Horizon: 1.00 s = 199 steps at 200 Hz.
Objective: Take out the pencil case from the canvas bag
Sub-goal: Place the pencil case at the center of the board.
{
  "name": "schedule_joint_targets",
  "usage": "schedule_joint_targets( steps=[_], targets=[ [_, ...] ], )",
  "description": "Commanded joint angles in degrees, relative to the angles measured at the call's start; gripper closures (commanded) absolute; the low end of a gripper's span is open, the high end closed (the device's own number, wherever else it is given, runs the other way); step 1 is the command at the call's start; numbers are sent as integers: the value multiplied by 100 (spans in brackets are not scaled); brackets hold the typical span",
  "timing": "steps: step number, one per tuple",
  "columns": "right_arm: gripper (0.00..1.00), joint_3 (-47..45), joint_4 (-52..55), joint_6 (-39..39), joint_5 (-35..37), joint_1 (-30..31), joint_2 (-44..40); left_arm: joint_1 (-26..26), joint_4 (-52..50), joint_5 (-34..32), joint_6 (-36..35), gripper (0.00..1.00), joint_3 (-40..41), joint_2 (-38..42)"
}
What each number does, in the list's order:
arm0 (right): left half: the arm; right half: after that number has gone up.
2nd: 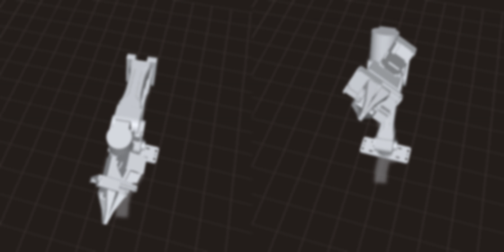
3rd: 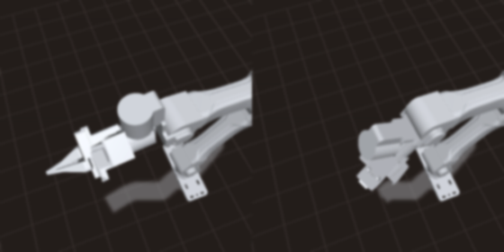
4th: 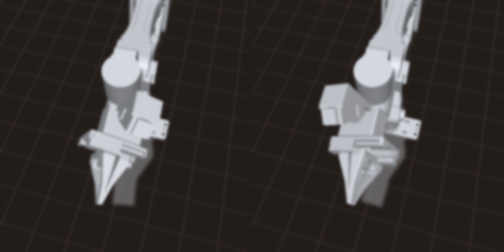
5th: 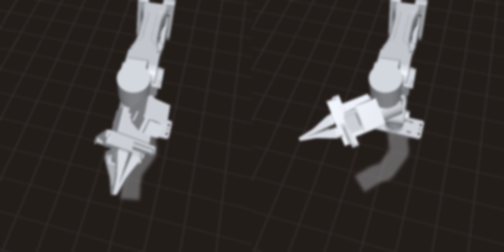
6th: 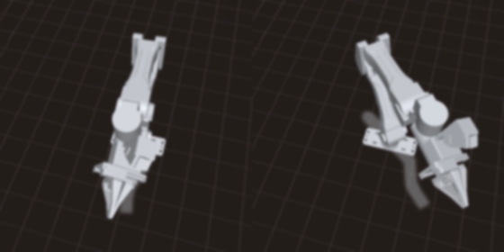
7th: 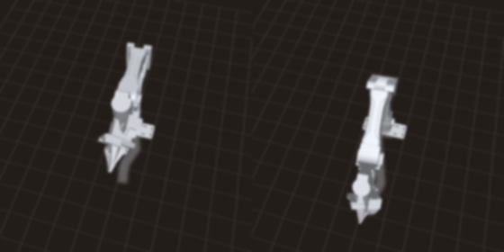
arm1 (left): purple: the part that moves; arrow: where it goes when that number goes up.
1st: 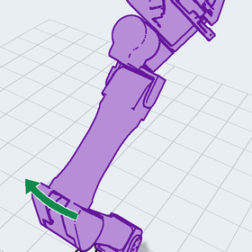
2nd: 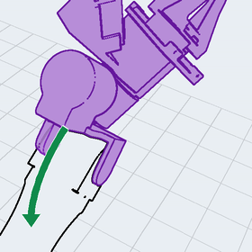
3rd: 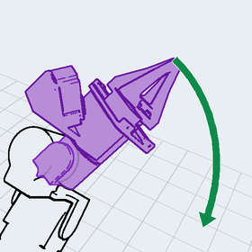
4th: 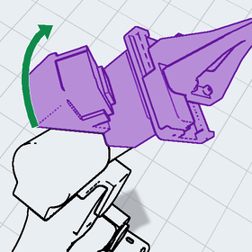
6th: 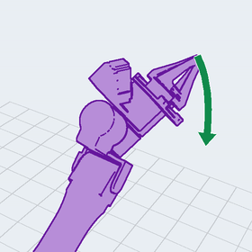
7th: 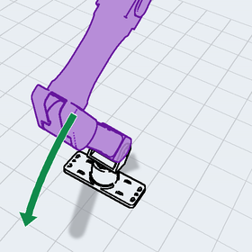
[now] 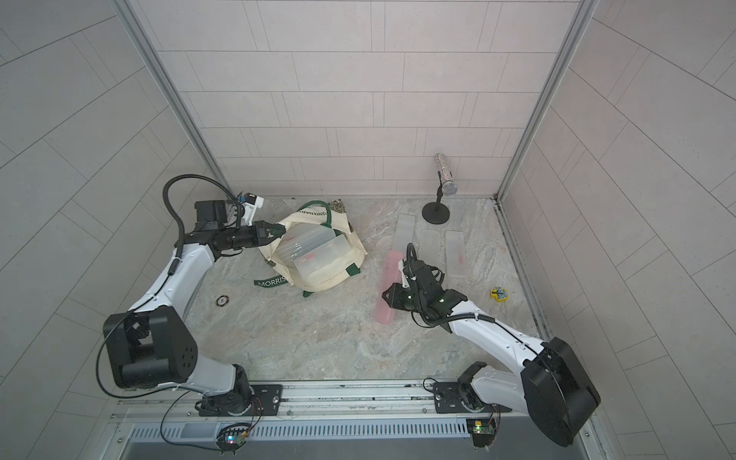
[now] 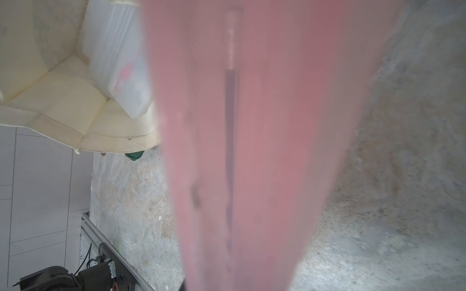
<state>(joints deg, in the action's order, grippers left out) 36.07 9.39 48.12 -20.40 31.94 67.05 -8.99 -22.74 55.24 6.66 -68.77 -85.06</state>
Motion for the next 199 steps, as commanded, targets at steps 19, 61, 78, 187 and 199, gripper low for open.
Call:
schedule_joint_targets(
  steps=[19, 61, 78, 187, 199],
  targets=[
    [80, -13, 615, -110, -278, -224, 187, -41, 53, 83, 39, 100, 65, 103],
    [80, -357, 834, -241, -774, -545, 310, -48, 64, 87, 52, 100, 66, 84],
    [79, -475, 863, -246, -856, -616, 318, -45, 59, 102, 49, 100, 60, 68],
    [29, -88, 2516, -984, 494, -745, 692, -46, 93, 160, 64, 100, 79, 61],
    [24, 169, 2658, -898, 803, -730, 610, -43, 101, 157, 72, 100, 83, 60]
  ],
)
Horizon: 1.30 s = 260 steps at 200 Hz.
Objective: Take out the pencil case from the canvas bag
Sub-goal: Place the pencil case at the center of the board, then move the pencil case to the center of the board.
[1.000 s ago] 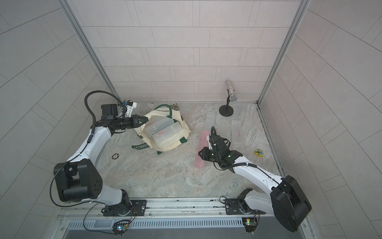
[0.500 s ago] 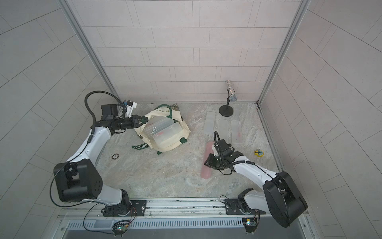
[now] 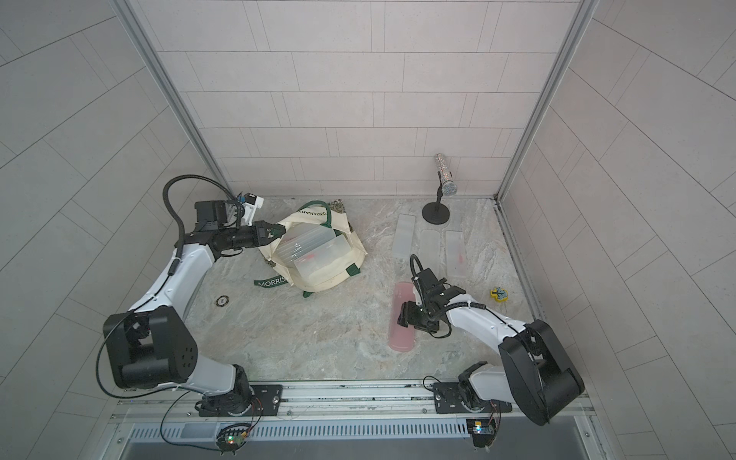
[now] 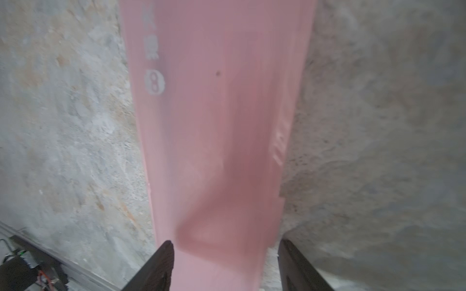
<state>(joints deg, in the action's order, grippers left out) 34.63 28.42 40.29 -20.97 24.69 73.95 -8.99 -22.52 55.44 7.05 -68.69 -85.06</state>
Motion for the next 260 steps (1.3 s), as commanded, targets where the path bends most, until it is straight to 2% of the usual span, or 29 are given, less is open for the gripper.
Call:
schedule_joint_targets(
  steps=[1, 42, 56, 68, 101, 210, 230, 260],
  targets=[
    [24, 328, 762, -99, 890, -2, -90, -46, 80, 140, 29, 100, 79, 64],
    [7, 1174, 1299, 343, 2224, 523, 138, -43, 183, 140, 120, 100, 103, 46],
    [1, 1271, 1286, 408, 2358, 624, 374, -41, 177, 134, 114, 100, 115, 76],
    [0, 1322, 1190, 450, 2373, 715, 565, -40, 186, 148, 129, 100, 127, 91],
    [0, 1523, 1091, 600, 2610, 985, 997, -41, 230, 187, 167, 100, 142, 107],
    [1, 1810, 665, 817, 2478, 1303, 1917, -48, 257, 238, 183, 100, 154, 168],
    [8, 1810, 768, 807, 2520, 1288, 2017, -46, 257, 231, 184, 100, 154, 174],
    [24, 1720, 942, 705, 2619, 1225, 1910, -45, 265, 232, 185, 100, 148, 177]
  ],
)
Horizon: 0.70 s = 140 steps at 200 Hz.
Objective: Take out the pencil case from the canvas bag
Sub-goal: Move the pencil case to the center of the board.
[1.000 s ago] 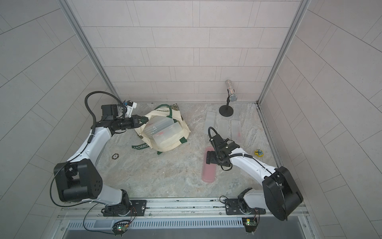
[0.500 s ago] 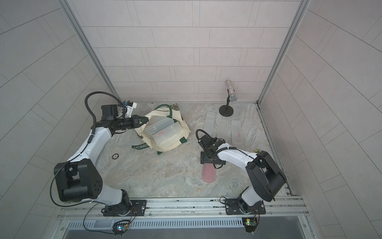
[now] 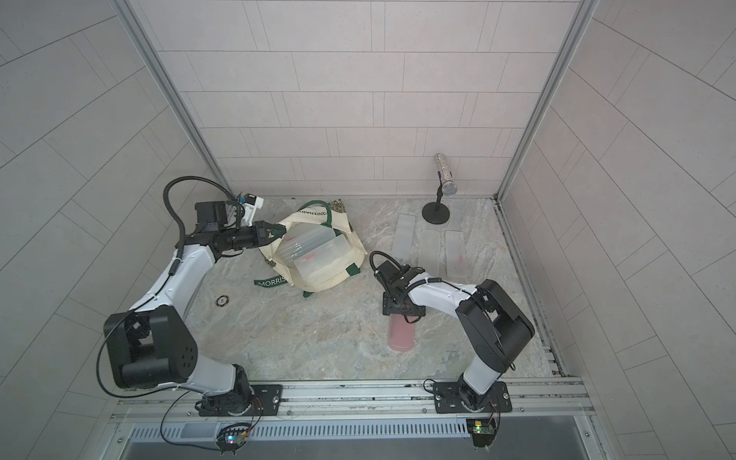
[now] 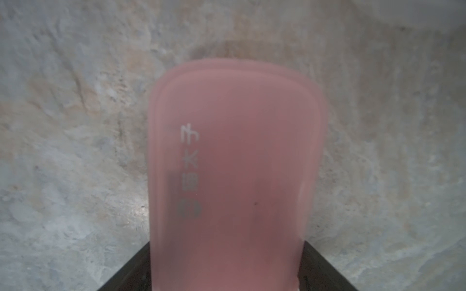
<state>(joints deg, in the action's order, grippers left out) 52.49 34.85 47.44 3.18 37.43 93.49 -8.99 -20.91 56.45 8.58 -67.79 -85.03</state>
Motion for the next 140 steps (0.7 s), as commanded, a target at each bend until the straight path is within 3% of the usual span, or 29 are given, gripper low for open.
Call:
schedule_joint_targets(
  steps=[1, 51, 97, 120, 140],
  targets=[
    [24, -73, 301, -17, 207, -59, -56, -47, 104, 135, 31, 100, 61, 177],
    [34, -595, 504, -443, 86, -593, -813, -50, 104, 143, 34, 100, 71, 185],
    [35, -565, 1242, -996, 275, -1136, -1184, -45, 108, 139, 39, 100, 68, 173],
    [35, -306, 2005, -1066, 1072, -1352, -1085, -50, 122, 137, 59, 100, 71, 172],
    [34, -184, 2149, -1373, 1016, -1571, -1060, -45, 122, 139, 66, 100, 66, 171]
  ],
)
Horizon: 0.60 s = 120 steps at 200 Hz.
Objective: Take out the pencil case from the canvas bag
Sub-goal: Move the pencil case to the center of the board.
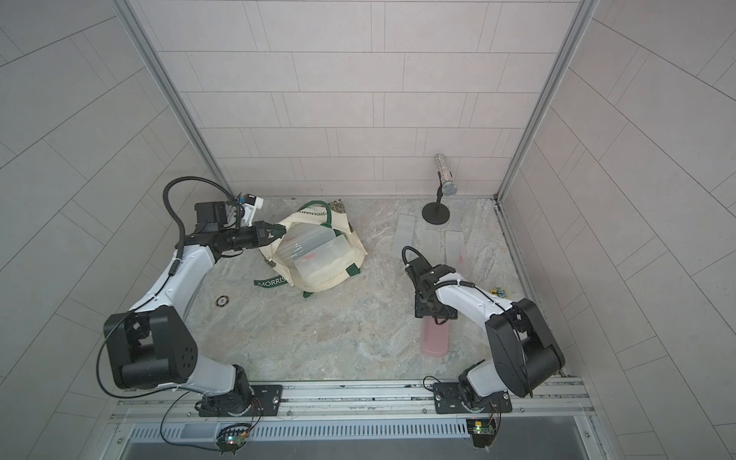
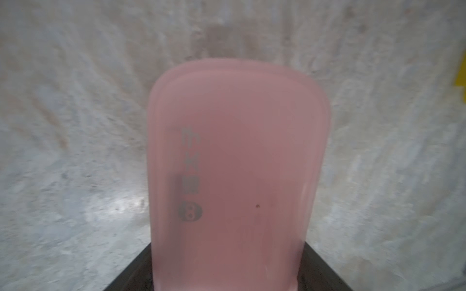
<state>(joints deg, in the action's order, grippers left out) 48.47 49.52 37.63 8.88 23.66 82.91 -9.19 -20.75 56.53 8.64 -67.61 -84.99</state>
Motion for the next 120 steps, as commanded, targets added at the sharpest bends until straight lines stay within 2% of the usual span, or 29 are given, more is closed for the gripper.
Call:
schedule_joint_targets(
  steps=[1, 46, 84, 120],
  targets=[
    [34, 221, 678, -403, 438, -203, -3, -23, 107, 134, 63, 100, 52, 171],
    [34, 171, 561, -733, 40, -635, -156, -31, 122, 106, 79, 100, 63, 228],
    [34, 235, 448, -955, -259, -1161, 360, -35, 131, 112, 94, 100, 64, 220],
    [32, 266, 386, -1024, -262, -1285, 732, -30, 154, 128, 111, 100, 73, 214]
  ],
)
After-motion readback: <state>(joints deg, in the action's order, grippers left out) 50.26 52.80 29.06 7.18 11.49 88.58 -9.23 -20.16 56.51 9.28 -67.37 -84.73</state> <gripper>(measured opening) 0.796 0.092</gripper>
